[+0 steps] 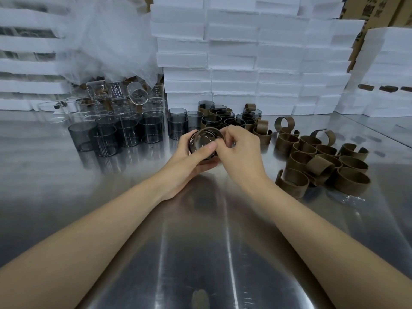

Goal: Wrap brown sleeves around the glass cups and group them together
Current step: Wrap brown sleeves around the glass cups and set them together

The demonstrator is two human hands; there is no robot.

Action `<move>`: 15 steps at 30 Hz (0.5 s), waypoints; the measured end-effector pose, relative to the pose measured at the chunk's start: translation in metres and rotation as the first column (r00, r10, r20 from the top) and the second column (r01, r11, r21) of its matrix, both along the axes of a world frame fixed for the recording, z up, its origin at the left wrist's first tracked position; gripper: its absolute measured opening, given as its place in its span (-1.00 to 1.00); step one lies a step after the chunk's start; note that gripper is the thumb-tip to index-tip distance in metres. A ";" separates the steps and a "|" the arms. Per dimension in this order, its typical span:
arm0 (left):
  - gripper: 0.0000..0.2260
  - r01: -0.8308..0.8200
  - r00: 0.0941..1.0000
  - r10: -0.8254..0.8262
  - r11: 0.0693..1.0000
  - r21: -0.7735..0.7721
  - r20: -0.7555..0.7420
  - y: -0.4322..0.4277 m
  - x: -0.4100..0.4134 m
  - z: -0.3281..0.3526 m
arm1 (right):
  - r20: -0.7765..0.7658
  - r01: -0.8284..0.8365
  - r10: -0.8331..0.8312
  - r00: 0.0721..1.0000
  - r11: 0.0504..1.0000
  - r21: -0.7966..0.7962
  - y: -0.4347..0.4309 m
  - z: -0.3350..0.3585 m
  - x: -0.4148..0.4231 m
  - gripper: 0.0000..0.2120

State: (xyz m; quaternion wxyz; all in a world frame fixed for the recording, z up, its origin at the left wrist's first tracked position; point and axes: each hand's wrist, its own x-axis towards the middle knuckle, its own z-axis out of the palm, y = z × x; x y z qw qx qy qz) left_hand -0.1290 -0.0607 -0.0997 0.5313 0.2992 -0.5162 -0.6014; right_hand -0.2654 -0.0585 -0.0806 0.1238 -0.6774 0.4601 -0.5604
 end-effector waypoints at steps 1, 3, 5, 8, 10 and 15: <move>-0.33 0.006 1.000 -0.006 1.000 0.002 0.008 -0.001 0.000 0.000 | 0.012 -0.009 0.009 1.000 1.000 0.016 -0.001 0.000 -0.001 -0.73; -0.40 0.002 1.000 -0.003 1.000 0.009 0.030 -0.003 0.000 -0.002 | 0.023 -0.002 0.001 1.000 0.999 0.048 -0.003 -0.001 -0.003 -0.68; -0.43 -0.011 0.998 0.010 1.000 0.006 0.068 -0.005 -0.001 -0.004 | 0.022 0.017 -0.019 1.000 0.997 0.080 -0.004 -0.001 -0.004 -0.63; -0.39 -0.011 0.995 0.010 1.000 0.006 0.101 -0.006 -0.002 -0.004 | 0.037 -0.009 0.005 0.999 0.994 0.112 -0.006 0.000 -0.007 -0.60; -0.34 -0.012 0.996 0.009 1.000 0.026 0.093 -0.006 -0.003 -0.004 | 0.053 -0.035 0.029 0.998 0.991 0.127 -0.008 0.001 -0.008 -0.62; -0.42 -0.002 0.995 -0.003 0.999 0.051 0.098 -0.006 -0.002 -0.003 | 0.043 -0.052 0.046 0.998 0.989 0.139 -0.010 0.002 -0.010 -0.74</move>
